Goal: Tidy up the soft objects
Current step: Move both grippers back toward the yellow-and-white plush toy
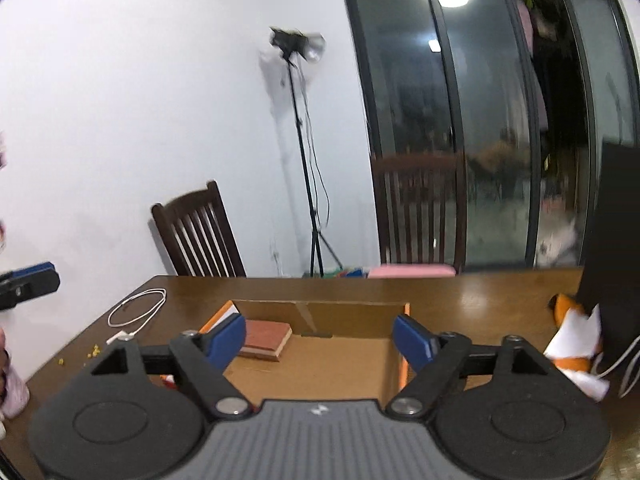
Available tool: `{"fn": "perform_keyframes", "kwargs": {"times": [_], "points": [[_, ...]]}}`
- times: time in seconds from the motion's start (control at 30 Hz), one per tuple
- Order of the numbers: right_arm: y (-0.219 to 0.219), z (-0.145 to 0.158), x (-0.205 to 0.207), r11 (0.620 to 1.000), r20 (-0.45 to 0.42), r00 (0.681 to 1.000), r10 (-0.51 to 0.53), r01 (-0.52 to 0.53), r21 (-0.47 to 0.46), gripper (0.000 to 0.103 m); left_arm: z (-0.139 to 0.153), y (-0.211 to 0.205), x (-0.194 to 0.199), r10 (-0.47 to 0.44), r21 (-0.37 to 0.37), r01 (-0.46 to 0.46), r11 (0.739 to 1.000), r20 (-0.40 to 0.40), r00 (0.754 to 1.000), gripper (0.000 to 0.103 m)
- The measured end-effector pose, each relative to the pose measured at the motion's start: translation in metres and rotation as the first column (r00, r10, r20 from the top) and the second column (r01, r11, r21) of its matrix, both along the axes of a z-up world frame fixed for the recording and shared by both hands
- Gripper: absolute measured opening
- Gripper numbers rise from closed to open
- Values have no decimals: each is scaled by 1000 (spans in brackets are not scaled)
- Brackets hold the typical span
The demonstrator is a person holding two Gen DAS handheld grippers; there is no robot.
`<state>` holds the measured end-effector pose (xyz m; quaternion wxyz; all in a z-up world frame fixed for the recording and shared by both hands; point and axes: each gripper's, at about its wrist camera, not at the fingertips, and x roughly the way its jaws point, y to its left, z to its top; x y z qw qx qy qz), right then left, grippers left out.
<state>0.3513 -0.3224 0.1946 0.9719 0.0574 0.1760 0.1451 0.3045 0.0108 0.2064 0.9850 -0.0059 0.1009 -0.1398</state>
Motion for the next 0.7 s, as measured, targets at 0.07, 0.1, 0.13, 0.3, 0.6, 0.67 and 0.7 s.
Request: {"fn": "perform_keyframes", "kwargs": {"times": [0.07,0.1,0.13,0.3,0.6,0.67,0.7], "points": [[-1,-4,-26,1000,46,999,-5,6,-28,86,-8,-3,-28,36,16,-37,999,21,999,103],[-2,-7,-39,999,63,998,-3,5,-42,86,-14,-6,-43,68,26,-69,997,38,997,103],[-2,-11,-51,999,77,997,3,1,-51,88,-20,-10,-56,99,41,-102,994,57,993,103],[-4,-49,-109,998,93,995,21,-16,-53,92,-59,-29,-115,141,72,-148,986,96,985,103],[16,-132,-179,998,-1,1000,0,0,-60,91,-108,-35,-144,32,105,-29,994,-26,999,103],[15,-141,-182,999,-23,1000,6,-7,-51,91,-108,-40,-135,15,108,-11,994,-37,999,103],[14,-142,-181,998,-26,1000,5,-6,-55,91,-108,-45,-130,2,96,3,995,-49,999,103]]}}
